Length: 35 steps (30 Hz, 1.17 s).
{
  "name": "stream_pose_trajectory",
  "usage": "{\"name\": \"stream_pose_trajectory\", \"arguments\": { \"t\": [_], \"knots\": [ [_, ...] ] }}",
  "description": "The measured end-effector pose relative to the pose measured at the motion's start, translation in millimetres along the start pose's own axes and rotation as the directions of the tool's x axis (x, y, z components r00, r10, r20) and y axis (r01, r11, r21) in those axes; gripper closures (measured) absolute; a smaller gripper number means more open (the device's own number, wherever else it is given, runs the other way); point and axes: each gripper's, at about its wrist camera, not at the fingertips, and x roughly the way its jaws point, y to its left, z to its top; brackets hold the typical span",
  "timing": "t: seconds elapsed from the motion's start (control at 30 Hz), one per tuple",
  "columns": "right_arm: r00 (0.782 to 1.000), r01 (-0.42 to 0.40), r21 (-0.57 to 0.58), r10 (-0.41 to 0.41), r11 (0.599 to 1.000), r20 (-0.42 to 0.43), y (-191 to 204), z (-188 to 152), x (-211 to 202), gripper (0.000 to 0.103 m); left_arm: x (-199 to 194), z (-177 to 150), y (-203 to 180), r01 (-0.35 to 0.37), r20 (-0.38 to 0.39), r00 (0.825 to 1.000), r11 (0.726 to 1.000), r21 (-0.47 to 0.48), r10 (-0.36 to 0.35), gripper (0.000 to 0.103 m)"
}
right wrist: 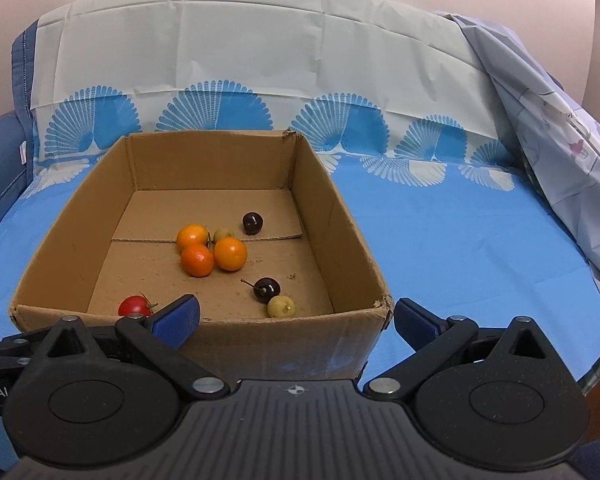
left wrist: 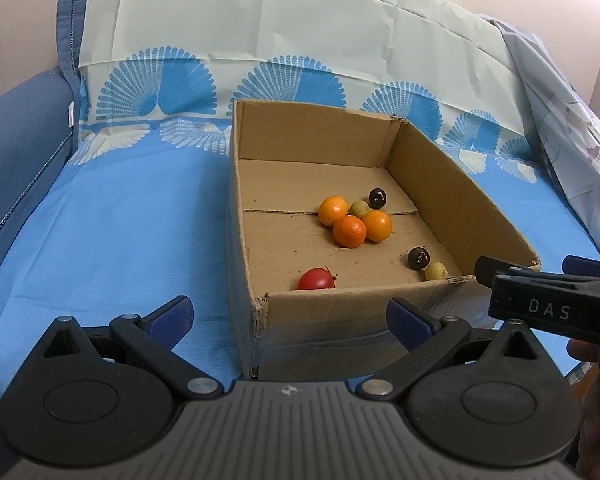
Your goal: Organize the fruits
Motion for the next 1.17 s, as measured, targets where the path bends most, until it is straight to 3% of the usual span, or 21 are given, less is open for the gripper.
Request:
{"name": "stream_pose_trajectory", "arguments": {
  "t": [0.8, 1.17],
  "knots": [
    [1.0, -0.003, -0.043, 0.004, 0.999, 0.011, 10, -1, 0, 0.001, 3, 2, -4, 0.011, 0.018, 1.0, 1.0, 0.018, -0.011, 0.0],
    [1.0, -0.005, -0.022, 0.006, 1.0, 0.026, 7, 3, -2, 0.001, -3, 2, -8, 0.032, 0.081, 0.996, 0.998, 0.05, -0.036, 0.0]
  ]
}}
